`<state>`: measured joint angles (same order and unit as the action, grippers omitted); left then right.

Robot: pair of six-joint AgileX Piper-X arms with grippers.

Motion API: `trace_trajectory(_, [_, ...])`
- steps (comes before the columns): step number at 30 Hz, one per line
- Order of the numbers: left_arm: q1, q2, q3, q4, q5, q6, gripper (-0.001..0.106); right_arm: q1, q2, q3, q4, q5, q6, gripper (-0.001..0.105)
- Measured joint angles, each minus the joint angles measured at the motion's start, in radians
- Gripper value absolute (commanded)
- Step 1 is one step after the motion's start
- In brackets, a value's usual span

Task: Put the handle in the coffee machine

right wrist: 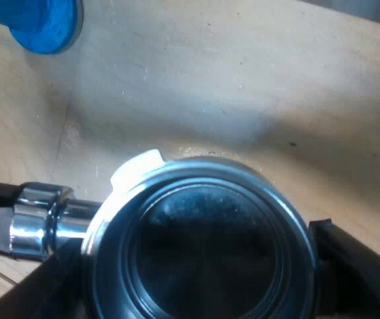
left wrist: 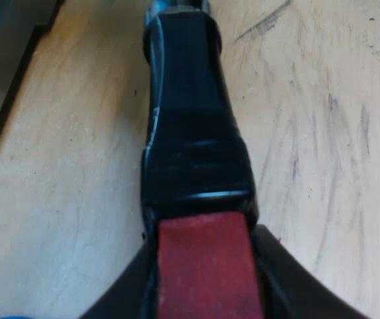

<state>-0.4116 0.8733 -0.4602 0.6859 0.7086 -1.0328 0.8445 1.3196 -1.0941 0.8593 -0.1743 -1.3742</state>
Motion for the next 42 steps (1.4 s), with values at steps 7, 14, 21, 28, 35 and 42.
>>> trace_trajectory(7, [0.004, 0.000, 0.000, -0.003, 0.006, -0.003, 0.000, 0.000, 0.000, 0.000, 0.003, -0.004, 0.002, 0.000])
trace_trajectory(14, [0.004, 0.000, 0.000, -0.003, 0.016, -0.006, 0.000, 0.000, 0.000, 0.000, 0.006, -0.009, 0.005, 0.000])
trace_trajectory(21, [0.004, 0.000, 0.000, 0.000, 0.025, -0.012, 0.000, 0.000, 0.000, 0.000, 0.009, -0.015, 0.005, 0.048])
trace_trajectory(28, [0.005, 0.000, 0.002, 0.000, 0.038, -0.023, 0.000, 0.000, -0.002, 0.000, 0.012, -0.023, 0.002, 0.065])
trace_trajectory(35, [0.005, 0.000, 0.002, 0.004, 0.056, -0.023, 0.000, 0.000, -0.005, 0.000, 0.014, -0.026, 0.000, 0.065])
trace_trajectory(42, [0.002, 0.000, 0.004, 0.010, 0.098, -0.007, 0.000, 0.000, -0.014, 0.000, -0.012, -0.011, -0.002, 0.065])
